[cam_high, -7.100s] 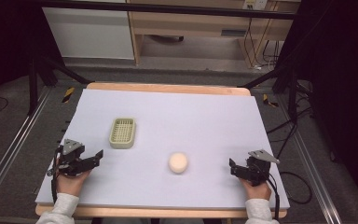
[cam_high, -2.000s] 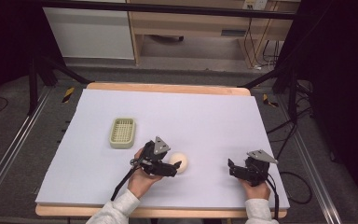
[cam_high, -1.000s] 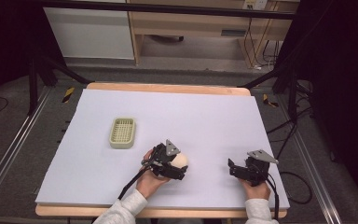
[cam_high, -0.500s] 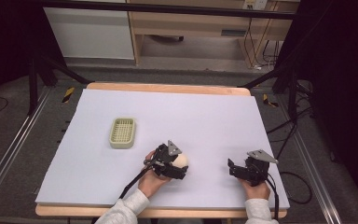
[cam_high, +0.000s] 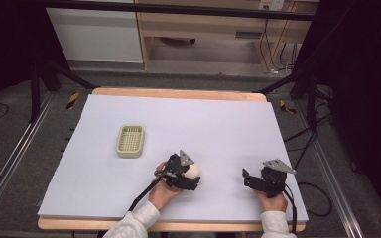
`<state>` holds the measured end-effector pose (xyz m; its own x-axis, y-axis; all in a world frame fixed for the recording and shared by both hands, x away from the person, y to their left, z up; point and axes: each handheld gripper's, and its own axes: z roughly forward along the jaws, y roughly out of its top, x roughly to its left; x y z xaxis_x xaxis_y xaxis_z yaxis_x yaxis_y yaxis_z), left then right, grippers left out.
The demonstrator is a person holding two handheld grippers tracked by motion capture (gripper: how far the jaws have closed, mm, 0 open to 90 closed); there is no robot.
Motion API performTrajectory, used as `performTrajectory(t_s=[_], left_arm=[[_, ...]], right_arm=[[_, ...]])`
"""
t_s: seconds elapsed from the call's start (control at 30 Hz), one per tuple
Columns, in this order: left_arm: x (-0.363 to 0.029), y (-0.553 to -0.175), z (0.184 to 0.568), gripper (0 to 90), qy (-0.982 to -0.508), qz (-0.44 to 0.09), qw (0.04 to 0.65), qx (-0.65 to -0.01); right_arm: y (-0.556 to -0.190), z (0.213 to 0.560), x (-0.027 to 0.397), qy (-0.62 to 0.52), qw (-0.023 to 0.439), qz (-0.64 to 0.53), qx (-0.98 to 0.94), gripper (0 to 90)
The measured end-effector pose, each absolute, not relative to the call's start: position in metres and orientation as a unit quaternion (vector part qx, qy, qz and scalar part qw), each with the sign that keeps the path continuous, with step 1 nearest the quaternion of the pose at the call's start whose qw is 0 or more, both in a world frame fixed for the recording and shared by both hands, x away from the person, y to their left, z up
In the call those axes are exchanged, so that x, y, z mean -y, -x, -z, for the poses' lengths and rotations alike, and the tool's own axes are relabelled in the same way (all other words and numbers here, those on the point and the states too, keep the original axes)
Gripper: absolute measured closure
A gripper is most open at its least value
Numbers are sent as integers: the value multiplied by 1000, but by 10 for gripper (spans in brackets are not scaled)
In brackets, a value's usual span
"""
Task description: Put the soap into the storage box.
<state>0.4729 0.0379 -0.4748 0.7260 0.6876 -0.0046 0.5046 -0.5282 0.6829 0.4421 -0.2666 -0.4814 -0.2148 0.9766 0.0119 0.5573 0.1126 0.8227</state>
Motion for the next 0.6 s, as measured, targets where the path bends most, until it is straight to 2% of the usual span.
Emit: performTrajectory(t_s=[0.6], left_arm=[[-37, -472, 474, 240, -864, -127, 342, -348]], right_arm=[[-442, 481, 266, -557, 289, -365, -688, 67]])
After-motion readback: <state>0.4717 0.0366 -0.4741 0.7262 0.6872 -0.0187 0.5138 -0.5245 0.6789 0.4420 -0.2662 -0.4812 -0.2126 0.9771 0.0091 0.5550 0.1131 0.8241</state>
